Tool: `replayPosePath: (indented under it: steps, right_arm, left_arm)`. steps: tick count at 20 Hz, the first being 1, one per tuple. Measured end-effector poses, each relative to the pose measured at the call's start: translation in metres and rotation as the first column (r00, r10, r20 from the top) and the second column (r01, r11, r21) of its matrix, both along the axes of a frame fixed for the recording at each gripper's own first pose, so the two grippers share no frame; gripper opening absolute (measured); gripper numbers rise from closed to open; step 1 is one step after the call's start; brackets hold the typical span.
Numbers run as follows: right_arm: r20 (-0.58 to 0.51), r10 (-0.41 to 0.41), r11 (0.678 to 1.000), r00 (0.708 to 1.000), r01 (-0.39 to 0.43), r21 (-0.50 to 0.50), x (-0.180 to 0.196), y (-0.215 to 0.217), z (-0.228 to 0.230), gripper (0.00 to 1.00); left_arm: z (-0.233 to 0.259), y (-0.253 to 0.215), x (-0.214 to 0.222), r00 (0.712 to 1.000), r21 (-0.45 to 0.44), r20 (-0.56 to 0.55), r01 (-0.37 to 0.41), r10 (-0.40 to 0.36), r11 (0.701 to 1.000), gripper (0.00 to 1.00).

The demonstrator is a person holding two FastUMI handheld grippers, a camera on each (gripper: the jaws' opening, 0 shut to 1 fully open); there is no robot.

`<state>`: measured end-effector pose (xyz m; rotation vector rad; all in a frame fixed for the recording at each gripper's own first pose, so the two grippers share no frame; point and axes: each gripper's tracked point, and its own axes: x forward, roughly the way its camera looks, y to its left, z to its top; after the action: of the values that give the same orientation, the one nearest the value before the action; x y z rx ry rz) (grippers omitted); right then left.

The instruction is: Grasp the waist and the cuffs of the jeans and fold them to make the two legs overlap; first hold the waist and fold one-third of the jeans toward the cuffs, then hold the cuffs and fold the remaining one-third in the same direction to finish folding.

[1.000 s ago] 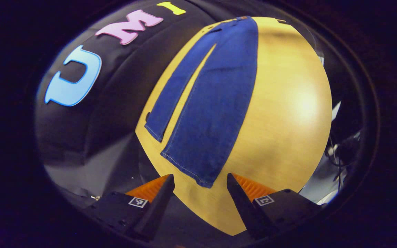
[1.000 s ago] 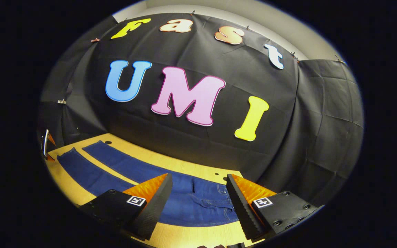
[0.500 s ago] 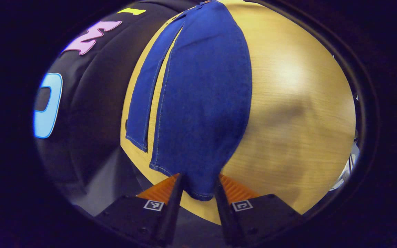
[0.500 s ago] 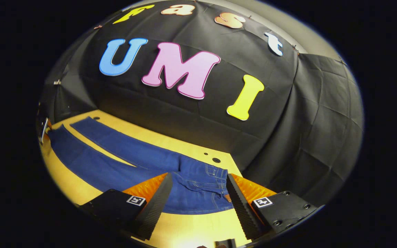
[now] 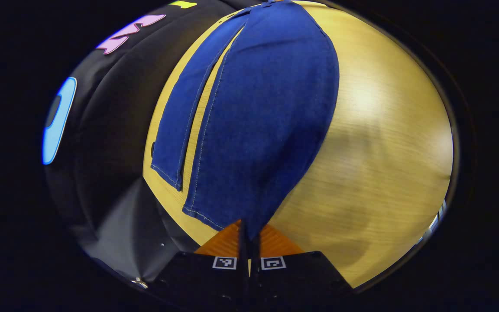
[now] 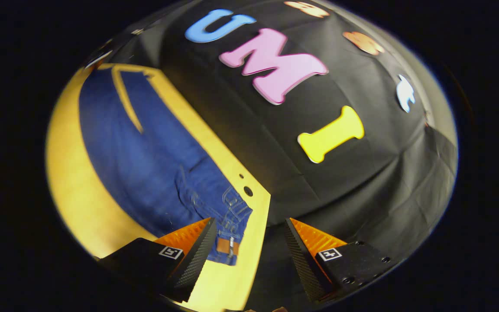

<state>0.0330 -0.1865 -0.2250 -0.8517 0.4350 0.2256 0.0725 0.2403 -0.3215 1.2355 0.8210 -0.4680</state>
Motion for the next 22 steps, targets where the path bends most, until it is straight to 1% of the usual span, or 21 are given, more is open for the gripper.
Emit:
replayPosePath:
  steps: [1, 3, 4, 5, 7, 8, 9, 11, 12, 13, 14, 15, 16, 17, 18, 19, 20, 21, 22]
  right_arm:
    - [-0.038, 0.058, 0.996, 0.998, -0.061, -0.058, -0.001, -0.006, -0.011, 0.97]
    - [-0.127, 0.139, 0.982, 0.982, -0.153, -0.110, -0.006, -0.018, -0.040, 0.96]
    - [-0.168, 0.159, 0.975, 0.973, -0.181, -0.130, -0.007, -0.023, -0.055, 0.96]
    - [-0.232, 0.176, 0.965, 0.957, -0.215, -0.152, -0.010, -0.029, -0.077, 0.96]
    - [-0.330, 0.181, 0.936, 0.926, -0.265, -0.233, -0.011, -0.051, -0.118, 0.96]
    - [-0.365, 0.180, 0.914, 0.914, -0.293, -0.281, -0.010, -0.061, -0.132, 0.95]
    - [-0.370, 0.186, 0.887, 0.910, -0.318, -0.336, -0.004, -0.069, -0.144, 0.95]
    - [-0.390, 0.200, 0.834, 0.899, -0.365, -0.414, 0.006, -0.076, -0.165, 0.95]
    - [-0.384, 0.235, 0.788, 0.893, -0.406, -0.463, 0.012, -0.075, -0.174, 0.95]
    - [-0.366, 0.285, 0.734, 0.886, -0.447, -0.512, 0.024, -0.071, -0.175, 0.95]
    - [-0.345, 0.320, 0.698, 0.883, -0.466, -0.545, 0.025, -0.066, -0.175, 0.87]
    - [-0.333, 0.337, 0.680, 0.881, -0.472, -0.561, 0.025, -0.067, -0.175, 0.86]
    - [-0.327, 0.344, 0.675, 0.880, -0.474, -0.566, 0.024, -0.070, -0.176, 0.86]
    - [-0.337, 0.344, 0.680, 0.877, -0.480, -0.555, 0.018, -0.070, -0.178, 0.85]
    - [-0.345, 0.336, 0.688, 0.876, -0.479, -0.545, 0.014, -0.068, -0.180, 0.82]
    - [-0.345, 0.340, 0.688, 0.875, -0.481, -0.543, 0.017, -0.067, -0.182, 0.76]
    - [-0.351, 0.343, 0.688, 0.871, -0.487, -0.538, 0.014, -0.067, -0.184, 0.67]
    - [-0.366, 0.336, 0.695, 0.868, -0.490, -0.525, 0.011, -0.067, -0.186, 0.64]
    - [-0.367, 0.334, 0.709, 0.868, -0.488, -0.509, 0.008, -0.062, -0.185, 0.55]
  left_arm:
    - [-0.001, 0.000, 0.001, 1.000, -0.006, 0.000, -0.010, 0.010, 1.000, 0.06]
    - [-0.001, -0.001, 0.002, 1.000, 0.011, 0.003, -0.010, 0.010, 1.000, 0.06]
    - [0.000, -0.001, 0.001, 1.000, 0.024, 0.006, -0.006, 0.006, 1.000, 0.06]
    - [0.000, -0.002, 0.001, 1.000, 0.033, 0.011, -0.007, 0.006, 0.999, 0.06]
    - [0.000, -0.001, 0.001, 0.999, 0.035, 0.026, -0.037, 0.036, 0.999, 0.06]
    - [0.000, 0.000, 0.001, 0.998, 0.033, 0.032, -0.051, 0.050, 0.998, 0.06]
    - [-0.001, -0.001, 0.002, 0.998, 0.033, 0.035, -0.060, 0.059, 0.998, 0.06]
    - [0.000, -0.002, 0.003, 0.997, 0.049, 0.040, -0.069, 0.067, 0.996, 0.06]
    - [0.000, -0.001, 0.003, 0.996, 0.053, 0.045, -0.079, 0.077, 0.995, 0.06]
    - [0.000, -0.002, 0.004, 0.995, 0.054, 0.051, -0.089, 0.087, 0.995, 0.06]
    - [0.000, -0.001, 0.004, 0.994, 0.057, 0.055, -0.097, 0.094, 0.994, 0.06]
    - [0.000, -0.003, 0.005, 0.993, 0.058, 0.058, -0.102, 0.099, 0.993, 0.06]
    - [0.000, -0.004, 0.006, 0.993, 0.060, 0.060, -0.106, 0.102, 0.993, 0.06]
    - [0.001, -0.006, 0.006, 0.992, 0.062, 0.062, -0.112, 0.108, 0.992, 0.06]
    - [0.001, -0.009, 0.005, 0.992, 0.063, 0.064, -0.116, 0.112, 0.991, 0.06]
    - [0.002, -0.011, 0.006, 0.991, 0.066, 0.066, -0.118, 0.114, 0.991, 0.06]
    - [0.002, -0.011, 0.006, 0.991, 0.070, 0.067, -0.119, 0.114, 0.990, 0.06]
    - [0.001, -0.014, 0.006, 0.991, 0.073, 0.068, -0.118, 0.113, 0.990, 0.06]
    - [0.002, -0.014, 0.005, 0.992, 0.076, 0.068, -0.116, 0.111, 0.990, 0.06]
